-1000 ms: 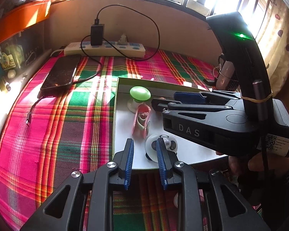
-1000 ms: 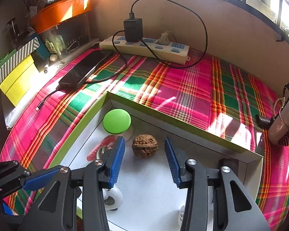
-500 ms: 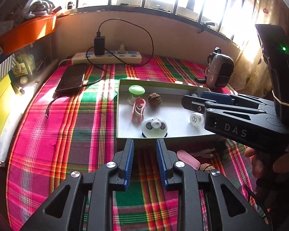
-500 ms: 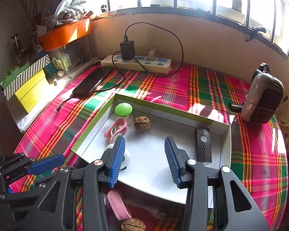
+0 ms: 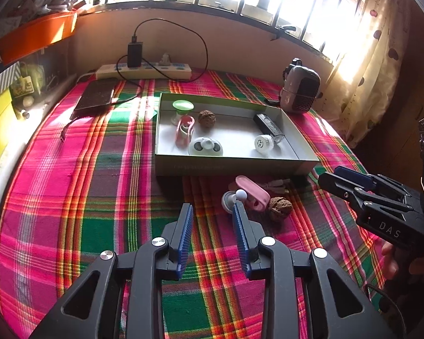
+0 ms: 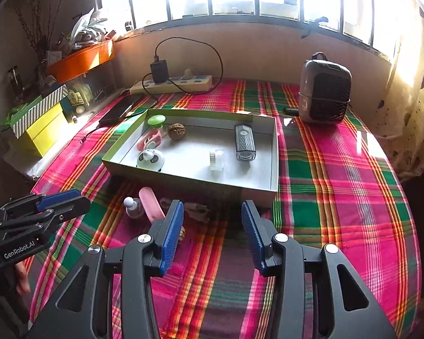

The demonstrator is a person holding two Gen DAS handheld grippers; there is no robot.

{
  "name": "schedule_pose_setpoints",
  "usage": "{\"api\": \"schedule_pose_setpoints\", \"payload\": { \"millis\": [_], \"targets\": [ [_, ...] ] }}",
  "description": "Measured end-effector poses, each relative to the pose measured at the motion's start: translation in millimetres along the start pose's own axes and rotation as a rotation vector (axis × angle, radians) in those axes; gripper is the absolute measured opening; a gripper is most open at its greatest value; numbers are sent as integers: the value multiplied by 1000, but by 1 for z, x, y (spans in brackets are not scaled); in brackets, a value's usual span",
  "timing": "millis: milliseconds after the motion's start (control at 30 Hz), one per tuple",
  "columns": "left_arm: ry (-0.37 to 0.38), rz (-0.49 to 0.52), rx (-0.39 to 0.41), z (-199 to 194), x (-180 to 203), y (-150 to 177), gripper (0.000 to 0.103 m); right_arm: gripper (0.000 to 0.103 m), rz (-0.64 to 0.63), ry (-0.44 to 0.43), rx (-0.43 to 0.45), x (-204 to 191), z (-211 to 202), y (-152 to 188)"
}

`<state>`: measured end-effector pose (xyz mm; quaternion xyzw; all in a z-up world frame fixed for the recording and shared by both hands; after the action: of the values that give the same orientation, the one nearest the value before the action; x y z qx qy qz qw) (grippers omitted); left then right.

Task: Organize objects
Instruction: 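Open the left gripper and withdraw both grippers toward the remaining objects, then grasp the white-ball knob with the left gripper while the right gripper grasps the second walnut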

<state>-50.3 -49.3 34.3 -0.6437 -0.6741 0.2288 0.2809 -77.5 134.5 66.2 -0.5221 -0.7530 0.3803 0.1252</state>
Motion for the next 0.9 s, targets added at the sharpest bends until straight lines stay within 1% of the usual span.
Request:
{"api": "schedule_pose_setpoints", "payload": {
  "millis": [200,400,500,667,833,900],
  "targets": [
    [42,14,-32,12,6,2,32,44,-11,-22,-35,-1,4,17],
    [56,64,-65,31,18,-1,33,45,-15,-54,-59,-3,13,25],
    [65,72,-74,39,22,-6,33,45,-19,-64,-76,-4,17,27],
    [60,88,-87,51,29,-9,33,45,-42,-71,-99,-6,22,30],
    [39,95,-99,62,29,-15,33,45,-36,-75,-115,-4,26,30],
    [43,93,-101,64,28,-16,34,45,-37,-73,-121,-4,28,30]
  ]
}}
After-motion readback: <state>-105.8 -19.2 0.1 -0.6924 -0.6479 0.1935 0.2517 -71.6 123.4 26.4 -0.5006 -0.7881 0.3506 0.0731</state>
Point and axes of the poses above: each gripper's, at about its wrist camera, not at the fingertips, and z roughly the way its jaws point, x to its right, y to its underside, the point moved 1 cm from there along z, roughly the way its jaws point, and after that the axes turned 12 degrees about -y, right-handed, at the moved point
